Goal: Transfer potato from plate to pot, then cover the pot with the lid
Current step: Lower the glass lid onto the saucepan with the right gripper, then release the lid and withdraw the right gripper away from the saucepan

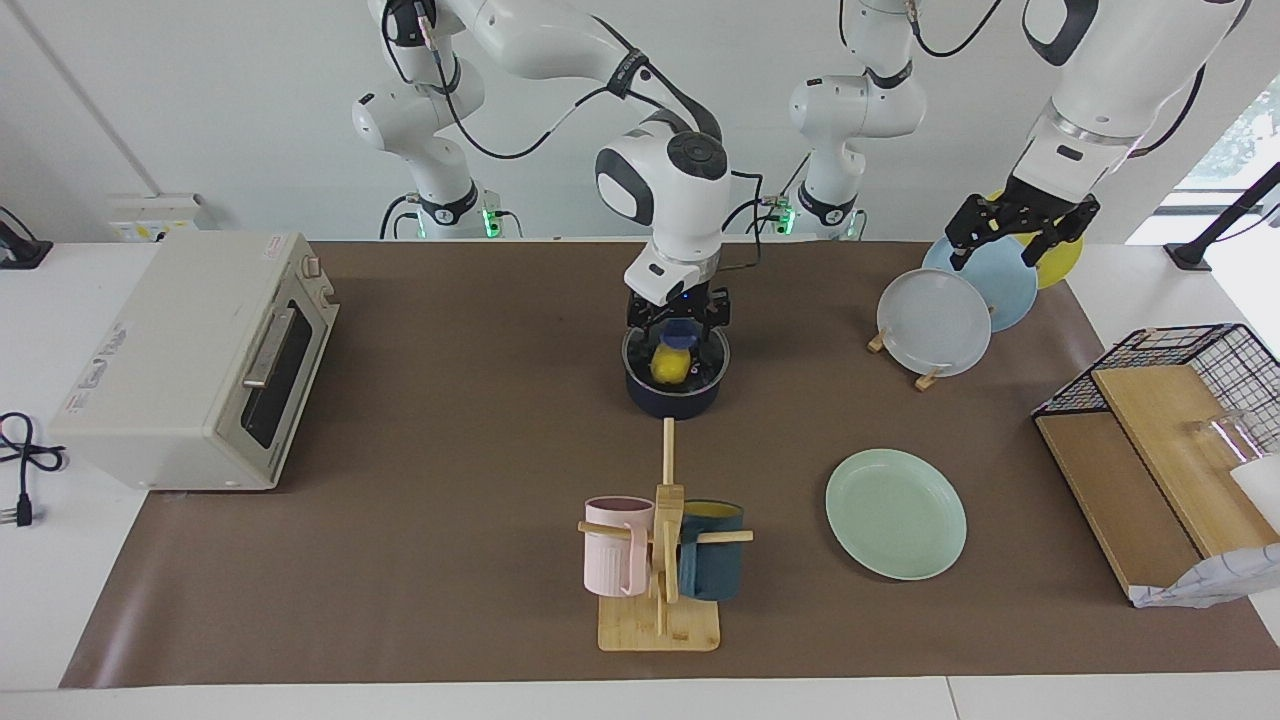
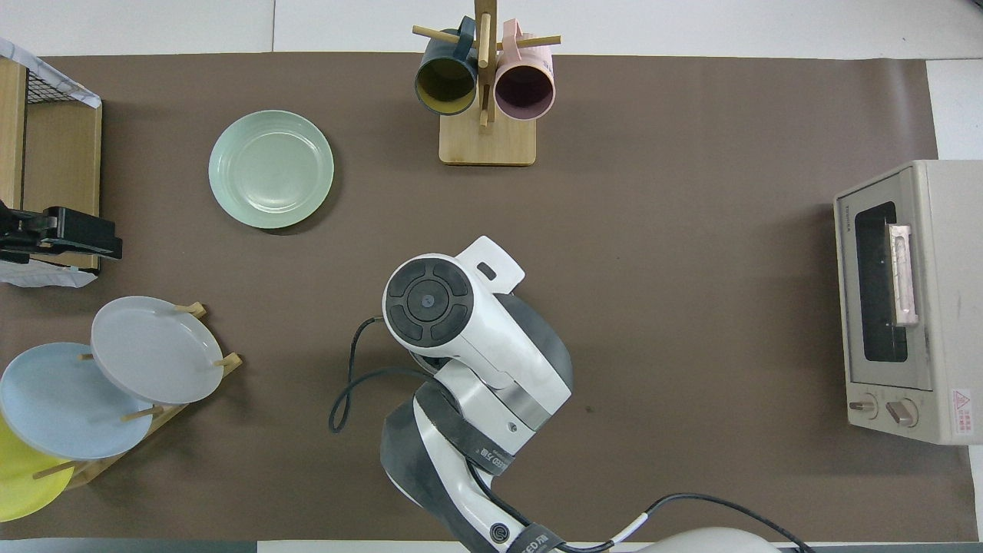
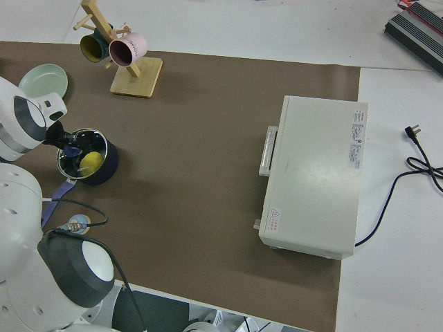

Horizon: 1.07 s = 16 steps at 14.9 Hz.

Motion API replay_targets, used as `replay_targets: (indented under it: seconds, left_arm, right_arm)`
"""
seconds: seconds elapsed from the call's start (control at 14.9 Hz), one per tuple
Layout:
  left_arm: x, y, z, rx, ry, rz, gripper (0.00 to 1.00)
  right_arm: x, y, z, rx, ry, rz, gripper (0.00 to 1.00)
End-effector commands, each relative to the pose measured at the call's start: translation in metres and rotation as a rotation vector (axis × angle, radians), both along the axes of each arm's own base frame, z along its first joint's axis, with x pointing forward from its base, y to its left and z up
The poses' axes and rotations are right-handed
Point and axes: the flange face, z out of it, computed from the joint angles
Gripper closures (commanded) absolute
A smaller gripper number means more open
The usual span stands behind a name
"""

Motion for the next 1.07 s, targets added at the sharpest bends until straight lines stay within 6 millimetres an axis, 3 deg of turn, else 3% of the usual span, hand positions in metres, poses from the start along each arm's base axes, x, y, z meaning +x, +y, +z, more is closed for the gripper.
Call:
replay_targets:
  seconds: [0.0, 0.13, 0.27, 0.4, 0.6, 0.8, 1.0]
  left_arm:
    - [-0.012, -0.001, 0.003, -0.012, 0.006, 0.005, 0.0]
    - [-0.011, -0.003, 0.003, -0.013, 0.0, 0.008, 0.0]
    - [-0.011, -0.003, 0.003, -0.013, -0.001, 0.006, 0.0]
    - [-0.011, -0.002, 0.003, -0.013, -0.001, 0.008, 0.0]
    - [-0.011, 0.002, 0.003, -0.013, 0.0, 0.012, 0.0]
    - [-0.011, 0.003, 0.003, -0.011, 0.006, 0.015, 0.0]
    - [-0.014, 0.003, 0.006, -0.012, 0.0, 0.014, 0.0]
  right_arm:
    - [0.012, -0.019, 0.029, 0.035, -0.031, -0.007, 0.0]
    - [0.03, -0.042, 0.063, 0.04, -0.046, -0.019, 0.0]
    - [0.055, -0.08, 0.099, 0.019, -0.025, -0.021, 0.0]
    - [0.075, -0.127, 0.136, -0.006, 0.008, -0.01, 0.0]
    - [0.087, -0.225, 0.193, -0.024, 0.047, -0.002, 0.0]
    - [0.08, -0.294, 0.222, -0.035, 0.069, 0.036, 0.0]
    - [0.071, -0.328, 0.212, -0.054, 0.112, -0.003, 0.0]
